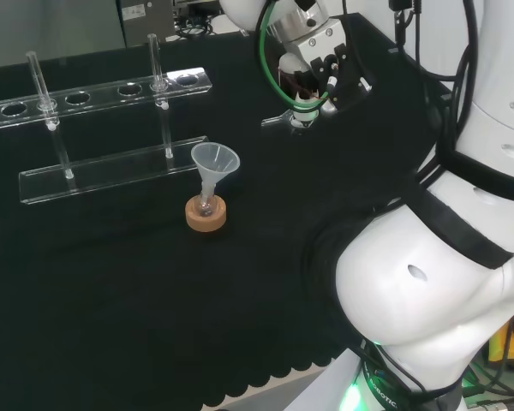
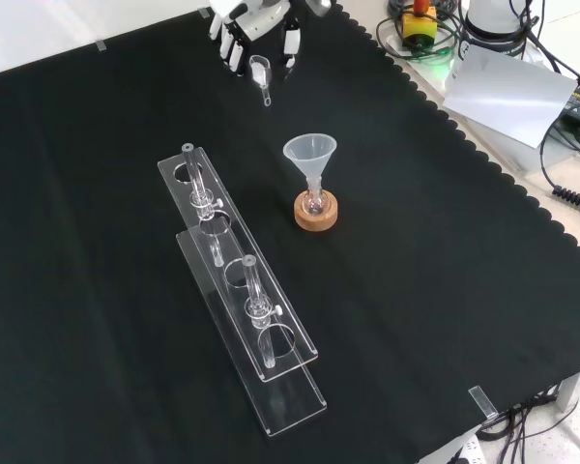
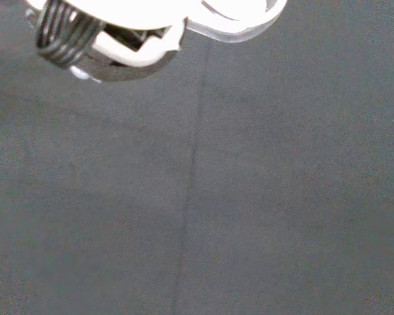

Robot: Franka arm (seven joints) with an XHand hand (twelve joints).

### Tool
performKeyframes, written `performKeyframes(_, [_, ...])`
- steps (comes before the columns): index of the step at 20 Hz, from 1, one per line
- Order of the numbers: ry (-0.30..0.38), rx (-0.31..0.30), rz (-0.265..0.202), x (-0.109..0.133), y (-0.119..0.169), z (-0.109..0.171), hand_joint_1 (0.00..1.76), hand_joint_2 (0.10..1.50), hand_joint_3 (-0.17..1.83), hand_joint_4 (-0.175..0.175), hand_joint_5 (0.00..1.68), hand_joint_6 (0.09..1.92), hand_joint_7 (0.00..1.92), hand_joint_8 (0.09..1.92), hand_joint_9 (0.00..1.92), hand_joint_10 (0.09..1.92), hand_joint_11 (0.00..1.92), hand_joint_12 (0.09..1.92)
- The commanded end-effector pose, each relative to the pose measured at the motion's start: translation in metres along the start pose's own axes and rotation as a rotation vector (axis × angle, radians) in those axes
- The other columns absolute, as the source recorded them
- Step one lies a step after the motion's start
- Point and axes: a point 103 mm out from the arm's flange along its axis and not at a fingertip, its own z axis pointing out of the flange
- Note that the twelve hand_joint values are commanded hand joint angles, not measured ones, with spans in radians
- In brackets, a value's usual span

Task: Pour all the NaCl from the weighing funnel into the round-bottom flask.

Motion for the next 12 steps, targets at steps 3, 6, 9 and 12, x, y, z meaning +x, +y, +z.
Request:
performKeyframes(3, [-0.085, 0.009, -0.059, 0.048, -0.029, -0.013, 1.07, 0.66, 0.85, 0.175, 1.08, 1.1, 0.84, 0.65, 1.1, 0.39, 0.78, 1.2])
performKeyframes(6, [-0.104, 0.015, -0.064, 0.057, -0.033, -0.016, 1.07, 0.66, 0.85, 0.175, 1.08, 1.1, 0.84, 0.65, 1.1, 0.39, 0.78, 1.2])
performKeyframes(9, [-0.127, 0.022, -0.068, 0.065, -0.034, -0.019, 1.07, 0.66, 0.85, 0.175, 1.08, 1.1, 0.84, 0.65, 1.1, 0.39, 0.77, 1.2])
performKeyframes(12, [-0.152, 0.035, -0.067, 0.07, -0.034, -0.021, 1.07, 0.66, 0.85, 0.175, 1.08, 1.1, 0.84, 0.65, 1.1, 0.39, 0.77, 1.2])
